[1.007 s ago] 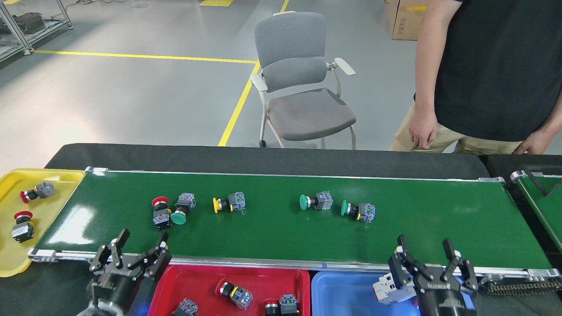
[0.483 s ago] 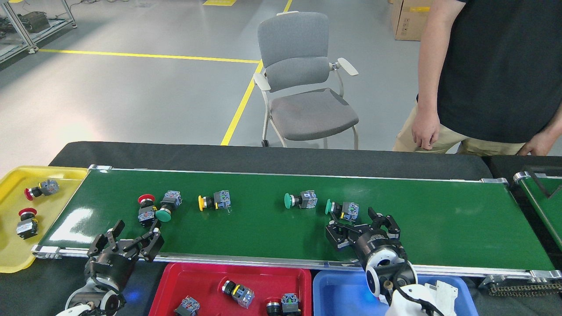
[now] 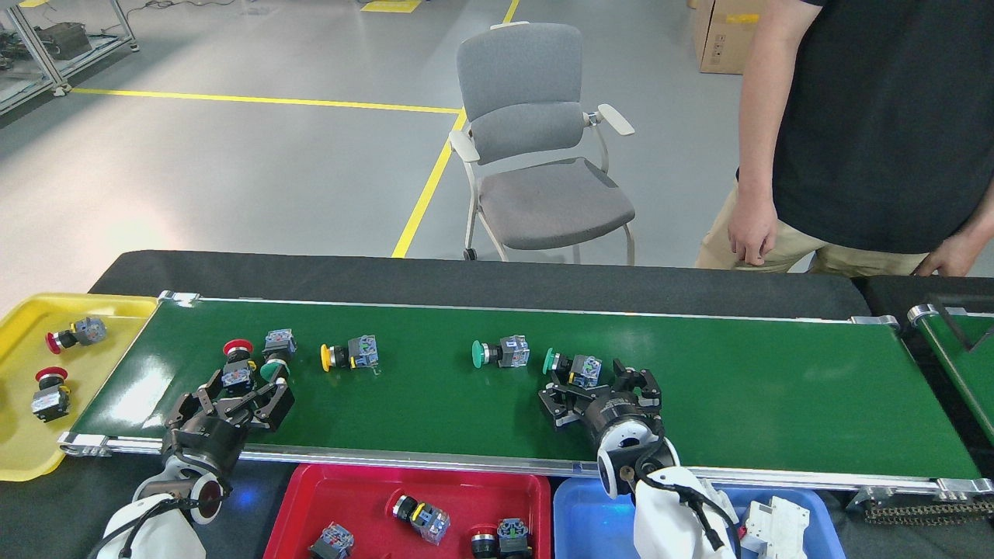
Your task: Pick switch part from conveyor to tray
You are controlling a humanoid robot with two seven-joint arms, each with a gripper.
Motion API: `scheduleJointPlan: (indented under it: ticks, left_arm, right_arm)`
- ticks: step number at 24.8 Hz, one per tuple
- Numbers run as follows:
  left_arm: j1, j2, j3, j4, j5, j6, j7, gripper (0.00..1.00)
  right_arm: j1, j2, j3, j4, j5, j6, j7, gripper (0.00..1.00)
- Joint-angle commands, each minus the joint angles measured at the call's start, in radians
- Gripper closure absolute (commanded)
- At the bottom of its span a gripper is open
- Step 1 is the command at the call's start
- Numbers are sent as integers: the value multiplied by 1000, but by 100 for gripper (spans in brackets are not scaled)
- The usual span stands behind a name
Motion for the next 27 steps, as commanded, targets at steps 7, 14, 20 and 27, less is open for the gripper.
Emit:
scheduleJointPlan:
  ticks: [7,14,20,27]
  left_arm:
    - [-66,20,-6,97,0,27,32,38]
    - [-64,21,-18,94,5,27,48,43]
    - [34,21,-25,-107,10,-178,48,43]
    - [471,9,-26,-672,60,-440,43,43]
  right_arm:
    - [-26,-5,52,-3,-104,-119,-52,85]
    - [93,-109,50,-356,-191,-198,23,83]
    - [348,-174,62,-607,-295,-576,60,77]
    - [391,-108,107,-566,-305,-604,64,0]
